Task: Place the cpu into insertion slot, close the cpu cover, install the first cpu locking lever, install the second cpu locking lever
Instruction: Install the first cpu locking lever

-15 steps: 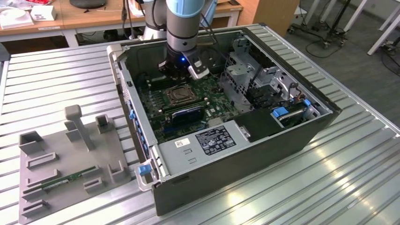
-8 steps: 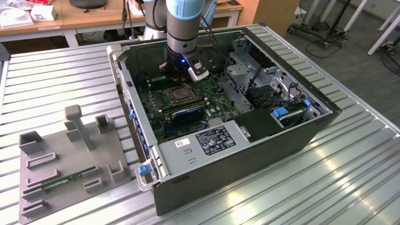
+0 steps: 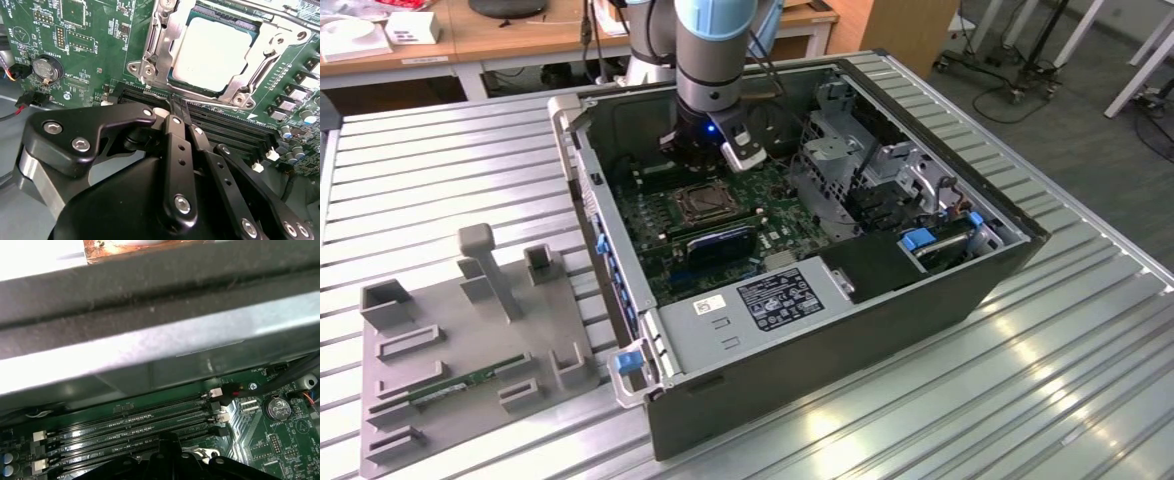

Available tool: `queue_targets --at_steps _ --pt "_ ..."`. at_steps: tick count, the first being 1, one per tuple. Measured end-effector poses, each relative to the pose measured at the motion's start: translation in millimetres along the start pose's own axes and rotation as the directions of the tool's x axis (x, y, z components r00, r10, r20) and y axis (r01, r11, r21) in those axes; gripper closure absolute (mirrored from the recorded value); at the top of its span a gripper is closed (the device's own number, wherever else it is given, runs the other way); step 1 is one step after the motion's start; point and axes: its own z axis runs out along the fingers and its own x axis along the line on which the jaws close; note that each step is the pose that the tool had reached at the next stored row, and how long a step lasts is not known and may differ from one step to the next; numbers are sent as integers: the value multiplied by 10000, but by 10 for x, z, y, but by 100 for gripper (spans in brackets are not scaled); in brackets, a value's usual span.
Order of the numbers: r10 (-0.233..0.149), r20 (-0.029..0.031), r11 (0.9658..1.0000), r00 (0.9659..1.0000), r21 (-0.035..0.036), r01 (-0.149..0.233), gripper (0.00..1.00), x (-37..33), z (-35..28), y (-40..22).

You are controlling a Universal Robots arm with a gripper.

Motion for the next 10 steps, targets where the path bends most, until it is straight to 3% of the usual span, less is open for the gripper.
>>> queue_targets --at_steps 10 --pt "12 23 10000 10000 -4 -12 89 70 -8 -5"
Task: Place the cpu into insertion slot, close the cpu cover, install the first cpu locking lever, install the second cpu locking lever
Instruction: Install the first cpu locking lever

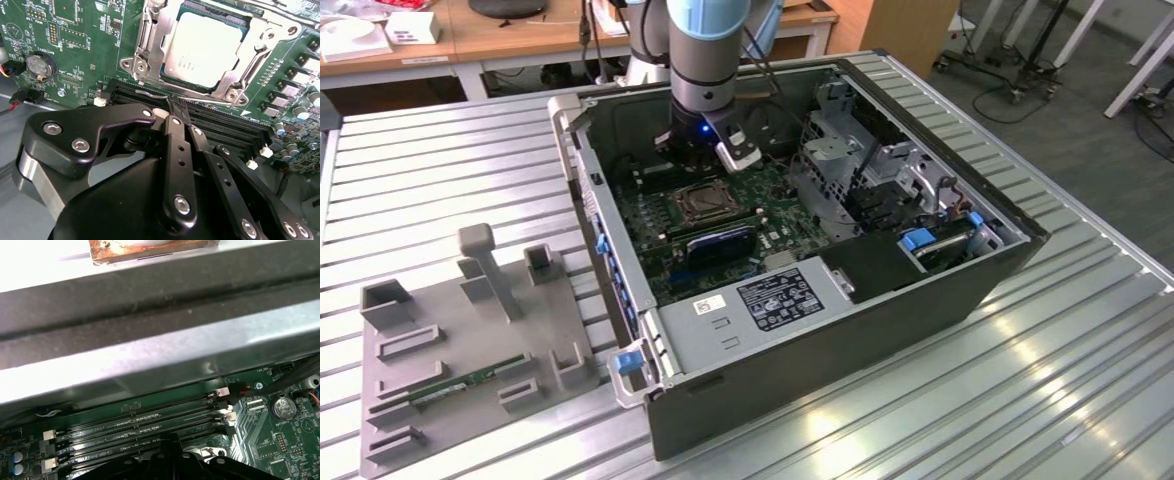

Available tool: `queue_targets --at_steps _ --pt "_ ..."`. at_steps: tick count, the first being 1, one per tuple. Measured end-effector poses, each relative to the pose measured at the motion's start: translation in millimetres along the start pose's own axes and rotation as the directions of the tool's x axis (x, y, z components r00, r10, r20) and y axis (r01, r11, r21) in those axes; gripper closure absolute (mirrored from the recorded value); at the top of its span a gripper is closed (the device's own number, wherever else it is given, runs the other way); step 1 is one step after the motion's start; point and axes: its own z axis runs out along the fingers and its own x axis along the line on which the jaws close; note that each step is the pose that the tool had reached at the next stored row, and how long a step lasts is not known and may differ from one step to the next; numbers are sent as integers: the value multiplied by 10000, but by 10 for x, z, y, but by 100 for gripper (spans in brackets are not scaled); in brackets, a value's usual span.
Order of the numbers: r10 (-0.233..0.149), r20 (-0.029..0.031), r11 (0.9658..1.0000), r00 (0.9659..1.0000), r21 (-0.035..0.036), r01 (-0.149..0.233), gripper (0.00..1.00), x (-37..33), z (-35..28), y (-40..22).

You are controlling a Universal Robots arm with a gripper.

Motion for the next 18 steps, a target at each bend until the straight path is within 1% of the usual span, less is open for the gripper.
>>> queue_targets --at_steps 2,6,12,18 --pt "2 1 10000 10000 0 -2 89 0 -10 5" --pt "5 2 10000 10000 -1 -5 89 0 -64 22" --pt "8 4 10000 10000 -1 -8 89 -1 -117 38" --pt "6 13 10000 10000 -3 -6 89 17 -128 41"
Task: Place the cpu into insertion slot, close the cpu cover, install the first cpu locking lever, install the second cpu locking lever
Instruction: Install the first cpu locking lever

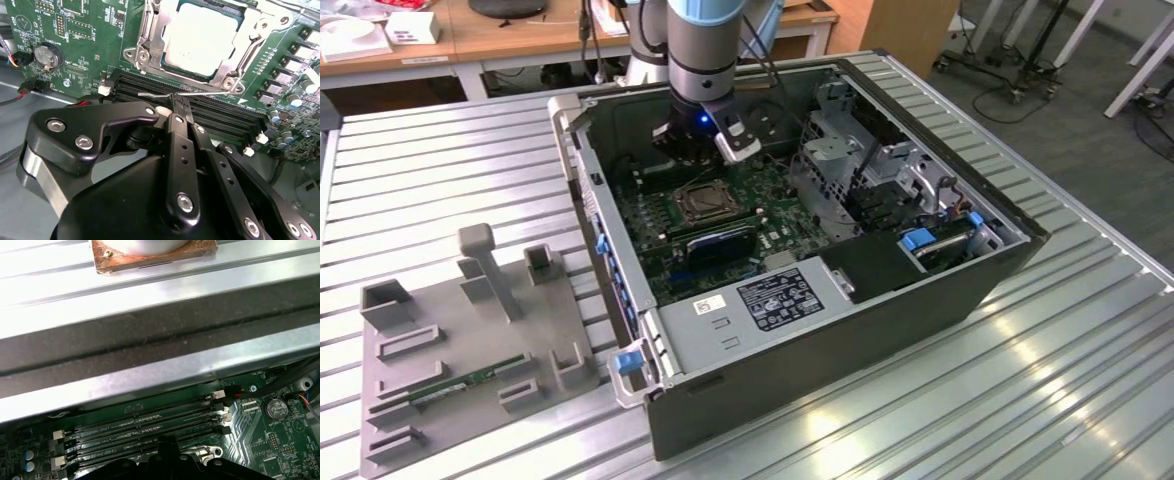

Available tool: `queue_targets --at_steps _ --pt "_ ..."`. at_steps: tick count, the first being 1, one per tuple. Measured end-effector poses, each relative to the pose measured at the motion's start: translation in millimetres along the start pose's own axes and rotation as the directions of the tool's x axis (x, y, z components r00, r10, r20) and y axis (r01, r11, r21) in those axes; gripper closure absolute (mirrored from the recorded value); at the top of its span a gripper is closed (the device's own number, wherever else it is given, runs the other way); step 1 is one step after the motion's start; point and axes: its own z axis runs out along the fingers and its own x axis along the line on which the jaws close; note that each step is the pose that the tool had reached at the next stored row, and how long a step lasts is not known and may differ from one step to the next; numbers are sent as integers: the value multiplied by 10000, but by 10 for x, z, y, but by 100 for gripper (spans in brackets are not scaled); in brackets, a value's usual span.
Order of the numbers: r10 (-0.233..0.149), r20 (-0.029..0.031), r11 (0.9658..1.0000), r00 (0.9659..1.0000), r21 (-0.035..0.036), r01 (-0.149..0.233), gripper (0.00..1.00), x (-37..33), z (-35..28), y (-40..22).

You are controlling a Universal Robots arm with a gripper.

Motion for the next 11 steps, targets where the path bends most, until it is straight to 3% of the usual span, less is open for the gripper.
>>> queue_targets --at_steps 11 --pt "-2 6 10000 10000 -2 2 89 24 -37 10"
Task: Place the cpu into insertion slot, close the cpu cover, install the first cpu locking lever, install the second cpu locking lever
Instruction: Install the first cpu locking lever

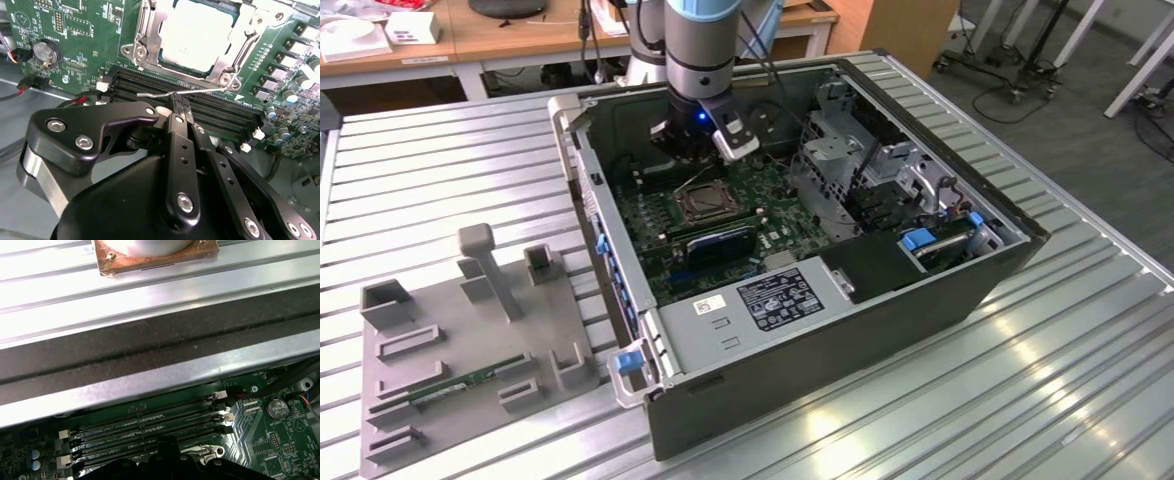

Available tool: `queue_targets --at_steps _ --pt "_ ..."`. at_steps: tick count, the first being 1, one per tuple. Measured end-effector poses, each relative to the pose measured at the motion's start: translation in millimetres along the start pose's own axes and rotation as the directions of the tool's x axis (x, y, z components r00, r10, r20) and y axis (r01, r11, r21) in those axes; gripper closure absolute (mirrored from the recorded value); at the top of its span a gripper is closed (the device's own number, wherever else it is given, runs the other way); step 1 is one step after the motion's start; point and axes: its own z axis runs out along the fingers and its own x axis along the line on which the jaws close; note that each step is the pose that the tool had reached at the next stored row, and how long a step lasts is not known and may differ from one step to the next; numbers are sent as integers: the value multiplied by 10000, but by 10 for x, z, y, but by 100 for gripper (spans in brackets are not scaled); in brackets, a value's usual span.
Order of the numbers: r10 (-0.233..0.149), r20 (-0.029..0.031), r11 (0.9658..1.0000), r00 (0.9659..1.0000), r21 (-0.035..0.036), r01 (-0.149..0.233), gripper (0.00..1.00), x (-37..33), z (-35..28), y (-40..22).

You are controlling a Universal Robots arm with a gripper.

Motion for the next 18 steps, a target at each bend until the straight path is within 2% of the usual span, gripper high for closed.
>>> queue_targets --at_steps 18 --pt "1 -1 10000 10000 -2 -1 89 0 -27 11"
